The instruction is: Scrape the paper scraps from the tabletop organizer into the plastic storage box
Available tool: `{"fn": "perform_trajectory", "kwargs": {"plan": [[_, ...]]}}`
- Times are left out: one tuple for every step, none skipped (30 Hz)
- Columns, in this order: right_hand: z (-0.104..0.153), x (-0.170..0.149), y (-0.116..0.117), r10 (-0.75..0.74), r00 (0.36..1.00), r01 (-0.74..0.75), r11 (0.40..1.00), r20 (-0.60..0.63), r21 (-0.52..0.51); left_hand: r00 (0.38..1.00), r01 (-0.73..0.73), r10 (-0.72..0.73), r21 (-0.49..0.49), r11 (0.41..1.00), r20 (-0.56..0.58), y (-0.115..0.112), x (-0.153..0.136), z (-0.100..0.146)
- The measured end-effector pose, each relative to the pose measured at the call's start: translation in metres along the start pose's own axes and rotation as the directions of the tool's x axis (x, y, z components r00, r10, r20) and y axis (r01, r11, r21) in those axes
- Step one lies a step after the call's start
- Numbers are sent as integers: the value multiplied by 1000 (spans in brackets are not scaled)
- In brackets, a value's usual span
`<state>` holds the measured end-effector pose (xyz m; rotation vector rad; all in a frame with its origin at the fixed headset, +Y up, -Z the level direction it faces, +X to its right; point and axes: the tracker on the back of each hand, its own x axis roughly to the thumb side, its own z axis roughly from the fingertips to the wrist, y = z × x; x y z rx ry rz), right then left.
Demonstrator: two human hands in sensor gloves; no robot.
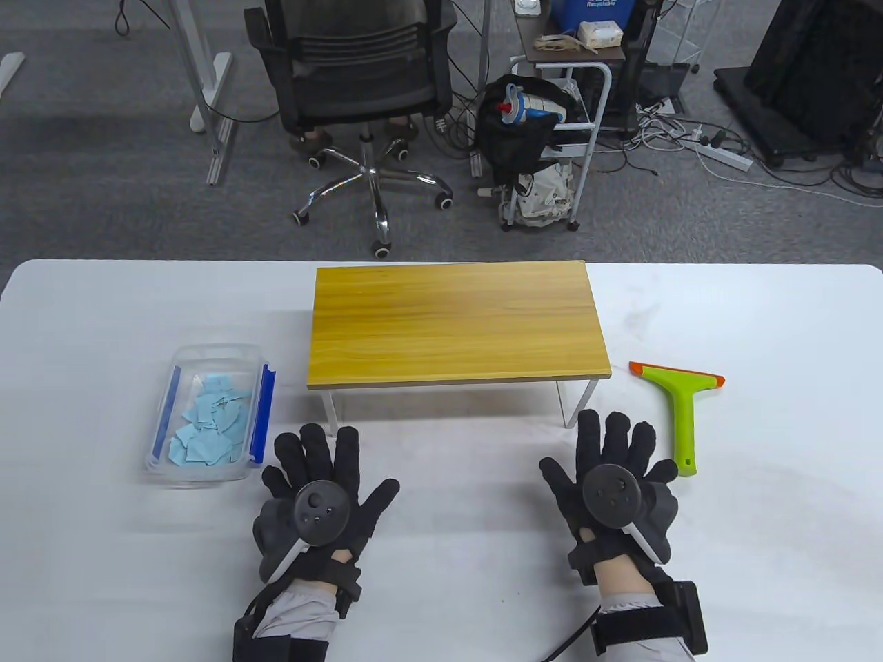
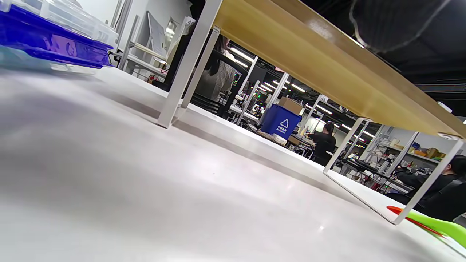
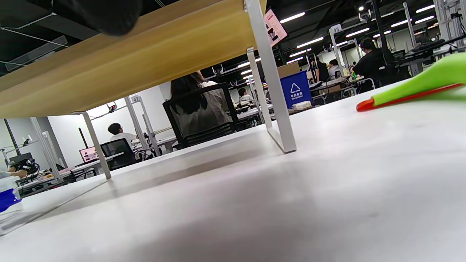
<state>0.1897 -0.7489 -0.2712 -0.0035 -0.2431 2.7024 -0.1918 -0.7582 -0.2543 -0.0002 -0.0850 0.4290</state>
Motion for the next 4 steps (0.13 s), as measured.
{"fn": "perform_trajectory", "kwargs": {"plan": [[-1, -1, 1, -13, 1000, 13, 1000, -7, 5, 1000, 0, 0, -5, 1000, -3, 0, -1, -1], [-1, -2, 1, -25, 1000, 25, 1000, -11, 7, 1000, -2, 2, -7, 1000, -4, 0, -1, -1], [-1, -3, 1, -30, 999, 30, 1000, -16, 5, 1000, -5, 5, -7, 1000, -5, 0, -1, -1], [-1, -3, 1, -30, 999, 30, 1000, -17, 5, 1000, -6, 6, -5, 1000, -7, 0, -2, -1]]}}
